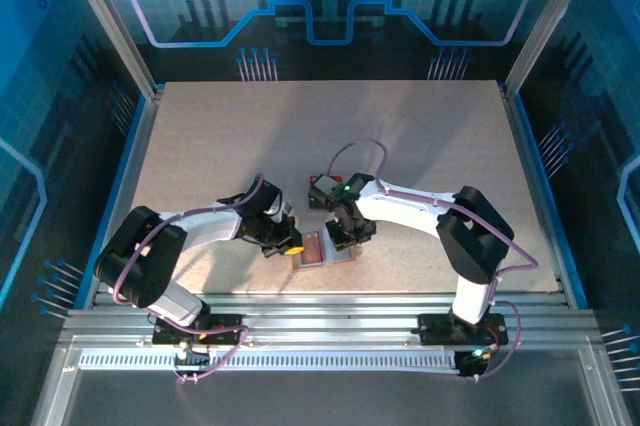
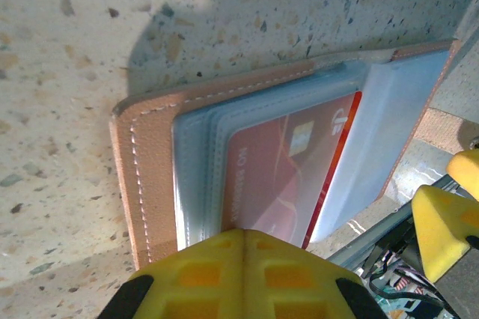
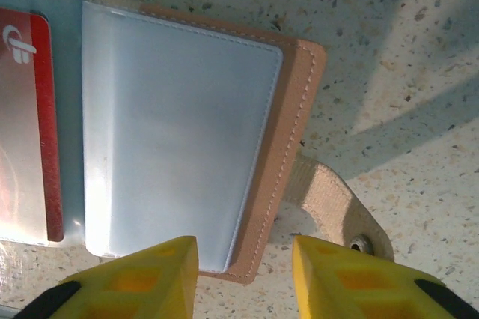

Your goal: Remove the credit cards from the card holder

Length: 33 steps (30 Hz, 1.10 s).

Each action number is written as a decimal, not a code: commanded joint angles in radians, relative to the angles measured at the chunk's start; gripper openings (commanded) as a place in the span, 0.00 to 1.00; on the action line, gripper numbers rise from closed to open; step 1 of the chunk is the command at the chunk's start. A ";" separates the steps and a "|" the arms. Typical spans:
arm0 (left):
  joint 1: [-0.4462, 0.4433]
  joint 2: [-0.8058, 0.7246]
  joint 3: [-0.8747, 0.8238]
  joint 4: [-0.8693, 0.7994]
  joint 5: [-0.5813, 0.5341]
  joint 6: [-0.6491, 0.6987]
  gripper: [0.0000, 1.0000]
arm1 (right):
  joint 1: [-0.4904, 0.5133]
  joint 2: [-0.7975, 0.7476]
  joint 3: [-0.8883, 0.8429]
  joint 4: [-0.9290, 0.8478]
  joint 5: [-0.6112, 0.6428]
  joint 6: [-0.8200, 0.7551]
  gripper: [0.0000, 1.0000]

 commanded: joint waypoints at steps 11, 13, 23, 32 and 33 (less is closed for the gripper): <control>-0.007 -0.015 0.015 -0.037 -0.012 0.020 0.00 | -0.011 -0.122 -0.048 0.206 -0.237 0.043 0.25; -0.007 -0.016 0.014 -0.037 -0.012 0.020 0.00 | -0.023 -0.124 -0.078 0.284 -0.311 0.073 0.22; -0.006 -0.022 0.021 -0.046 -0.014 0.023 0.01 | -0.102 -0.079 -0.218 0.614 -0.579 0.194 0.16; -0.007 -0.023 0.023 -0.050 -0.014 0.024 0.01 | -0.123 -0.006 -0.213 0.592 -0.591 0.155 0.16; -0.007 -0.024 0.022 -0.050 -0.015 0.024 0.01 | -0.124 0.000 -0.213 0.592 -0.590 0.155 0.17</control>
